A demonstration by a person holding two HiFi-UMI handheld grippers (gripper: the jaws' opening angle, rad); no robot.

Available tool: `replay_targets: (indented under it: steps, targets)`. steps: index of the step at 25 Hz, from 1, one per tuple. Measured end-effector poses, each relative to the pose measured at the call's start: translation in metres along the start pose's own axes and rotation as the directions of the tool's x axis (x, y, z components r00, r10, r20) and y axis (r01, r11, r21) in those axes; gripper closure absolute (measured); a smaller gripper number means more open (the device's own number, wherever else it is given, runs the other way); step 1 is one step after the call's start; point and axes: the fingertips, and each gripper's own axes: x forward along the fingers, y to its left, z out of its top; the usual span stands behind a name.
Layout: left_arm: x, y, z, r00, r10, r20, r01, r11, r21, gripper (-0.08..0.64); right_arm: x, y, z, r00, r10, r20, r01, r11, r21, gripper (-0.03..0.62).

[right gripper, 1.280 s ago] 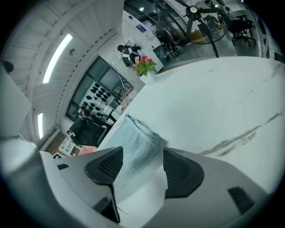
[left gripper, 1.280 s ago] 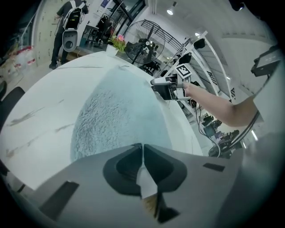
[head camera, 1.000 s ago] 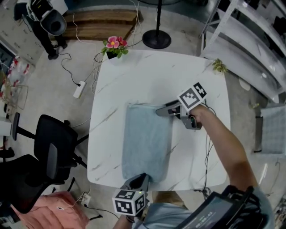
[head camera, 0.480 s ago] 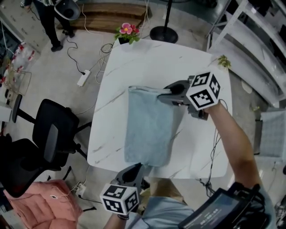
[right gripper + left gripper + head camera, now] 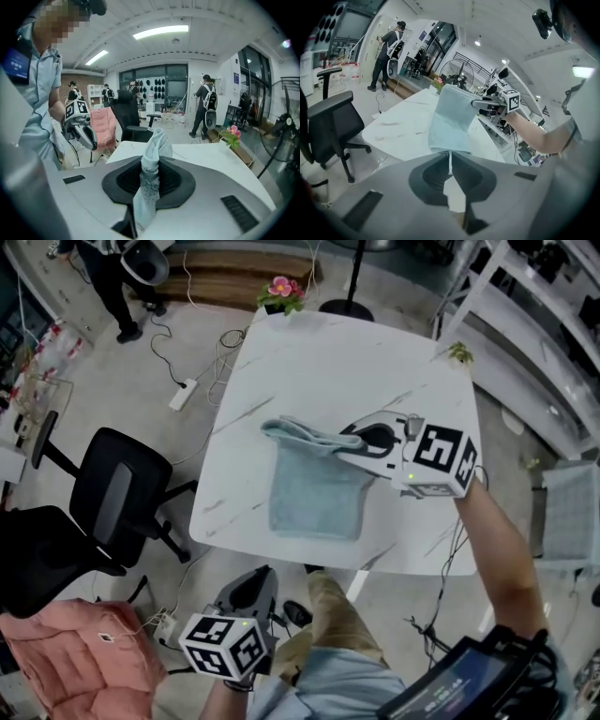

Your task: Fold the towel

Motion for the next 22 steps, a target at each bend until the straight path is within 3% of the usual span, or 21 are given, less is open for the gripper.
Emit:
replay_targets:
  steps: [5, 10, 17, 22]
  targets:
    - [-0.012, 0.001, -0.017, 1.0, -0.012, -0.005, 0.012, 1.0, 0.025, 0.539, 0.007, 0.045, -0.01, 0.999, -0.029, -0.016, 0.026, 0.986, -0.163, 0.525]
    - [-0.015, 0.003, -0.033, 1.0, -0.019, -0.018, 0.02, 0.999, 0.048, 0.54, 0.021, 0.085, -0.04, 0.999, -0.042, -0.011, 0.038, 0.962, -0.269, 0.522]
    - [-0.008, 0.006, -0.055, 0.998, -0.008, -0.064, 0.012, 0.998, 0.058, 0.539, 0.041, 0.111, -0.093, 0.996, -0.069, -0.058, 0.042, 0.924, -0.381, 0.514]
    - [0.001, 0.008, -0.067, 0.995, -0.01, -0.096, 0.015, 0.998, 0.06, 0.54, 0.053, 0.118, -0.117, 0.994, -0.073, -0.085, 0.033, 0.916, -0.401, 0.488]
